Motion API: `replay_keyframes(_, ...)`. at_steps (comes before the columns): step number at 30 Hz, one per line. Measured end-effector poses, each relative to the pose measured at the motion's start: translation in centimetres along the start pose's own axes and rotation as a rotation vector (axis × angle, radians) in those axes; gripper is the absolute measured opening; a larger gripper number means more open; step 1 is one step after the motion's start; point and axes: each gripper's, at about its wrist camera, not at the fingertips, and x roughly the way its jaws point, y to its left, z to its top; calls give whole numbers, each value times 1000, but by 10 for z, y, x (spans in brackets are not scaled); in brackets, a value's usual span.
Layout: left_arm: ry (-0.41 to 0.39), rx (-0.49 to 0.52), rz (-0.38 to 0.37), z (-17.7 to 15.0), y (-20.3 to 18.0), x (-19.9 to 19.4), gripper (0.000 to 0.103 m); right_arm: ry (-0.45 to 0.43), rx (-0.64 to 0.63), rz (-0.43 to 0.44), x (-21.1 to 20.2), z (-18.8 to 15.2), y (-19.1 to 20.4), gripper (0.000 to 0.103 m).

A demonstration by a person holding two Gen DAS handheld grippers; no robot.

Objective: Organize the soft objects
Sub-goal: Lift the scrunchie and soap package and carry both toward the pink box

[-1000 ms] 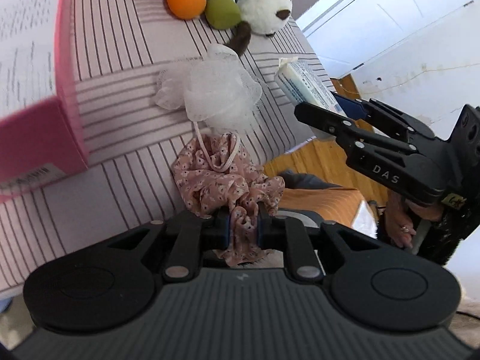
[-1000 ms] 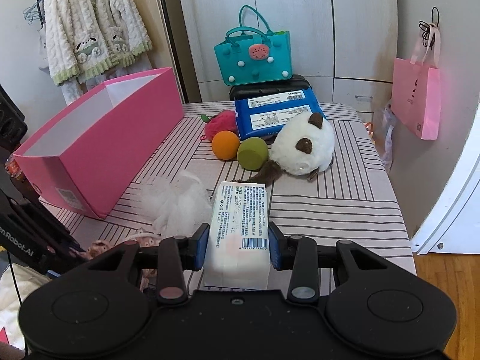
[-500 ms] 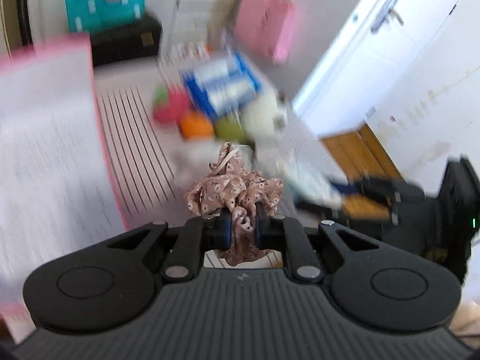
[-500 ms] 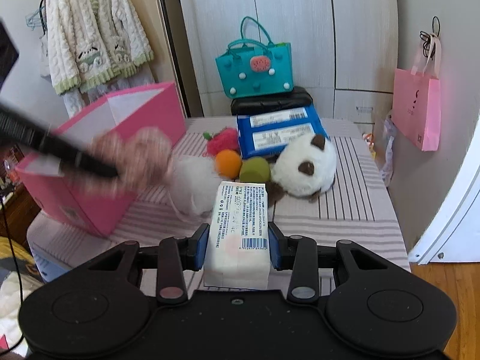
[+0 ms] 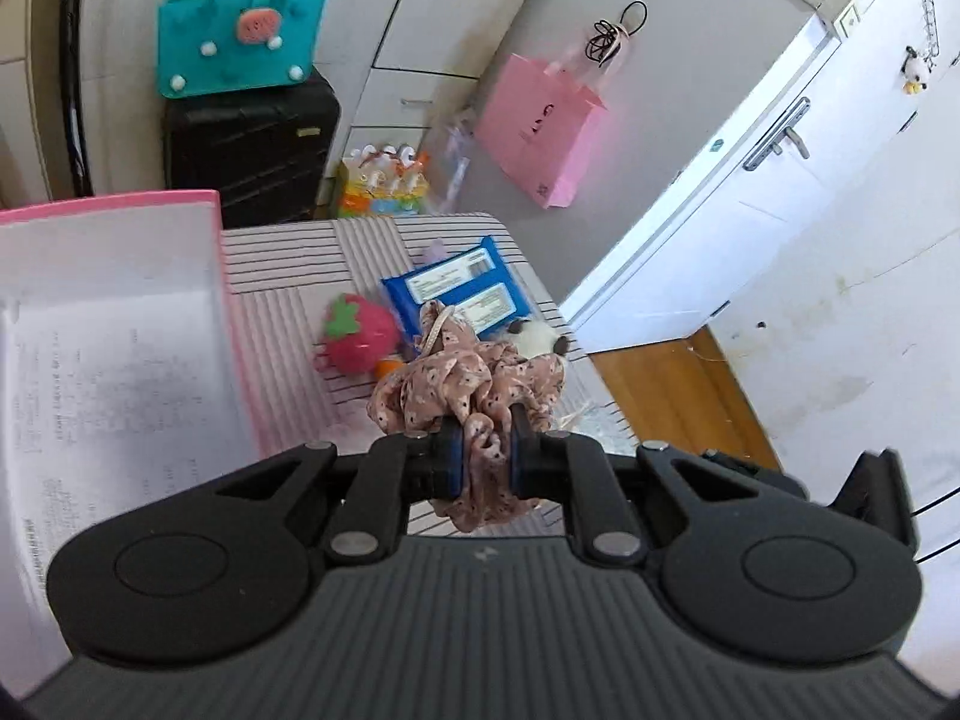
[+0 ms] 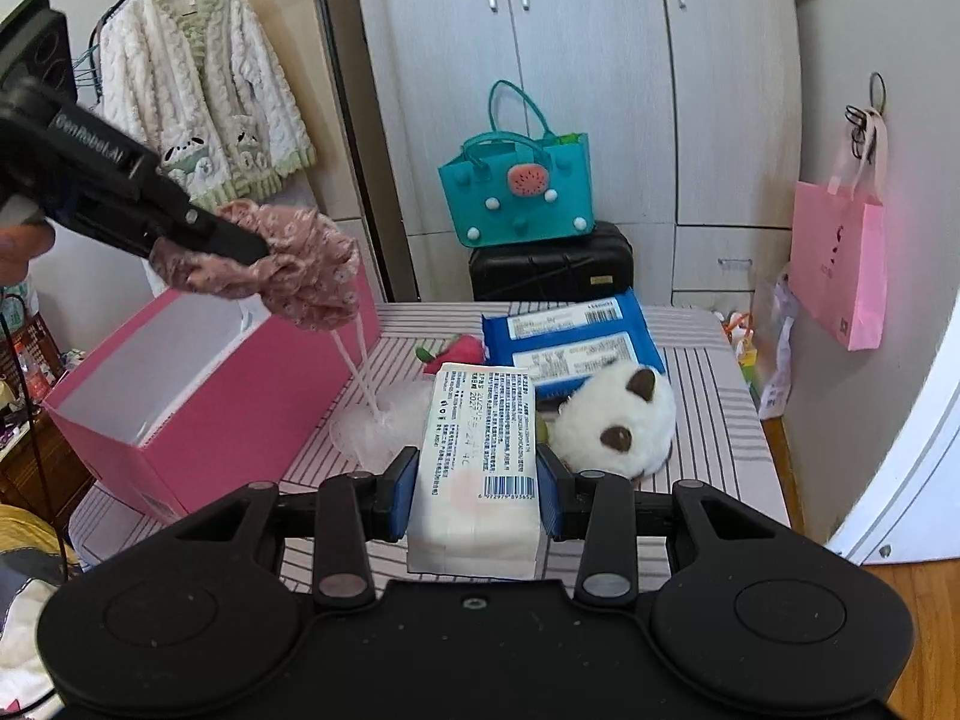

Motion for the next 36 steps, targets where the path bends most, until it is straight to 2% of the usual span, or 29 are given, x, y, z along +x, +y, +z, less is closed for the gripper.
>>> replay_keyframes(3, 62, -52, -85, 0, 7, -6, 13, 0, -20, 11, -1, 8, 6, 44)
replay_keyframes(10, -13, 12, -50, 11, 2, -40, 13, -32, -86, 31, -9, 28, 30, 44)
replay_keyframes(15, -49, 24, -66, 17, 5, -54, 13, -29, -87, 59, -7, 38, 43, 44)
replay_keyframes(21, -134, 58, -32, 20, 8, -81, 13, -27, -134, 69, -6, 53, 61, 44)
replay_keyframes(26, -202, 67, -15, 28, 14, -114, 13, -29, -192, 99, -3, 81, 81, 44)
replay_keyframes(36, -271, 94, 118, 30, 28, -167, 13, 28, -270, 254, 27, 139, 127, 44)
